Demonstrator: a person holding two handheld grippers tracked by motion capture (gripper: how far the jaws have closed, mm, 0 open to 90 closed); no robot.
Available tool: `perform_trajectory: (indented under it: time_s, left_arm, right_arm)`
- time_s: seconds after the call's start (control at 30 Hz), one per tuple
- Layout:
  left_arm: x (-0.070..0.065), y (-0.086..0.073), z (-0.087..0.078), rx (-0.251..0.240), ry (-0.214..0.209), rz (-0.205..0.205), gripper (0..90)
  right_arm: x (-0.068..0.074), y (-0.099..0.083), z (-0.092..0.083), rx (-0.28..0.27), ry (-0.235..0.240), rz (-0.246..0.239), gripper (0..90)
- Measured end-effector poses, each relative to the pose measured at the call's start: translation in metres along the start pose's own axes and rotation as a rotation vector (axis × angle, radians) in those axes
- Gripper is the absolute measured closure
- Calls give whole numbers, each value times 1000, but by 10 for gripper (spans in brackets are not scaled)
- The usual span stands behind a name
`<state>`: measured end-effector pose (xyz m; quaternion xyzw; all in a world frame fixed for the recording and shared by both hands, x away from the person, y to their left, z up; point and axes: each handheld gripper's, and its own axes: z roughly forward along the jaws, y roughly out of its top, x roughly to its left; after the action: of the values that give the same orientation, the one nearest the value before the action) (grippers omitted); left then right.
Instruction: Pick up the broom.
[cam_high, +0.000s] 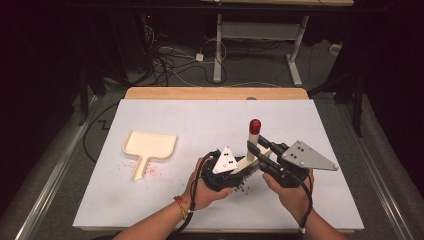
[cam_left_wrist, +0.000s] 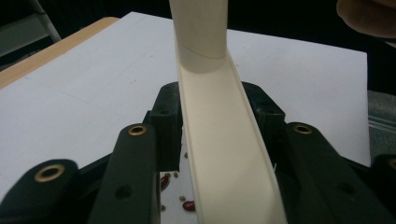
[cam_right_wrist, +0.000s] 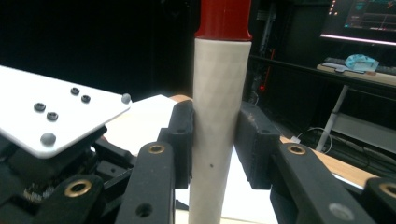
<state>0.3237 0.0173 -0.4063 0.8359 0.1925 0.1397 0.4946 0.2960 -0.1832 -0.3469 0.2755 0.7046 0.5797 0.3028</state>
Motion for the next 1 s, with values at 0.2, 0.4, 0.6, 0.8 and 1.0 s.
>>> perform_trajectory:
  time_s: [0.2, 0.4, 0.6, 0.8, 1.0]
  left_arm:
    - [11, -4, -13, 59, -51, 29, 651]
    - [20, -10, -33, 96, -114, 74, 652]
    - [21, -18, -52, 135, -202, 140, 651]
    - [14, -21, -54, 173, -278, 205, 651]
    - [14, -22, -51, 164, -337, 208, 648]
  right_arm:
    - [-4, 0, -1, 31, 86, -20, 599]
    - [-16, -6, -3, 155, 305, -162, 469]
    - [-18, -26, 9, 343, 493, -270, 428]
    - [-1, -41, 29, 440, 580, -342, 463]
    - [7, -51, 37, 481, 667, -355, 610]
